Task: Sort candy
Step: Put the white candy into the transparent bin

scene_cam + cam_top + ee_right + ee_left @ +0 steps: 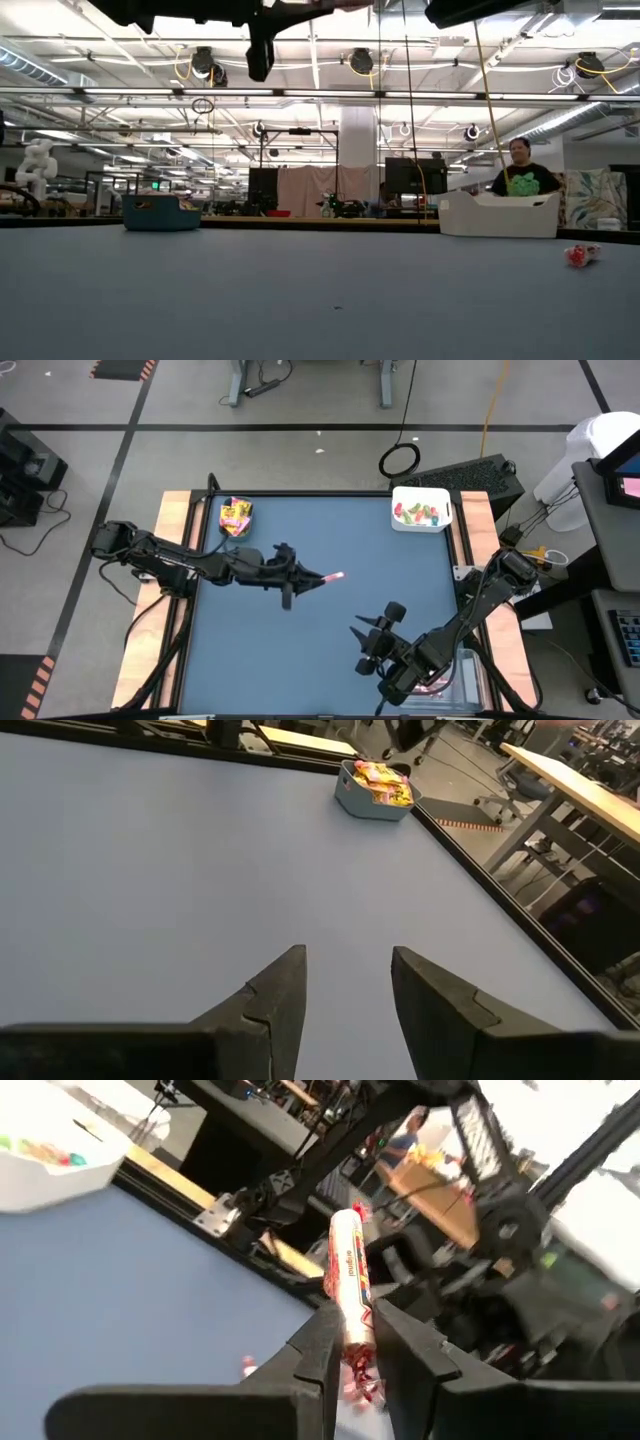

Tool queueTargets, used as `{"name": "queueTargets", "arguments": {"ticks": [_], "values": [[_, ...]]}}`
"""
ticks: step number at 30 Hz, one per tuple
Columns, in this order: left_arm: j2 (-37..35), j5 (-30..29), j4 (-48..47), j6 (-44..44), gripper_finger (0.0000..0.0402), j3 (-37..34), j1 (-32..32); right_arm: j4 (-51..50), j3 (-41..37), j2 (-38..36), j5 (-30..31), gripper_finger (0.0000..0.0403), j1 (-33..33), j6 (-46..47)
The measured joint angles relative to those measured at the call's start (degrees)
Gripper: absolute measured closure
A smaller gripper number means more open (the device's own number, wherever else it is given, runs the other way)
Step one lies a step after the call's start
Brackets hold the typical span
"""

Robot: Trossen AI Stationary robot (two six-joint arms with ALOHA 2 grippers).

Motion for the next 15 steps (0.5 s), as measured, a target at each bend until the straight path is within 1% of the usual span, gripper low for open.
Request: {"name": "queueTargets", "arguments": {"ticks": [6, 9, 11, 15], "values": [[0.0, 0.0, -6.56, 15.96, 0.0338, 0.0, 0.0, 3.11, 0.0, 0.0, -0.63, 0.0264, 0.02, -0.01], [0.0, 1.11, -10.29, 17.07, 0.0338, 0.0, 0.0, 4.37, 0.0, -0.07, -1.39, 0.0264, 0.45, -0.24], [0.02, 2.33, -11.09, 18.05, 0.0338, 0.0, -0.43, 5.29, 0.0, -0.18, -1.43, 0.0264, 0.82, -0.21], [0.02, 2.62, -10.87, 24.66, 0.0338, 0.0, -3.14, 7.68, -0.01, -0.87, -1.61, 0.0259, 1.77, 0.05]]}}
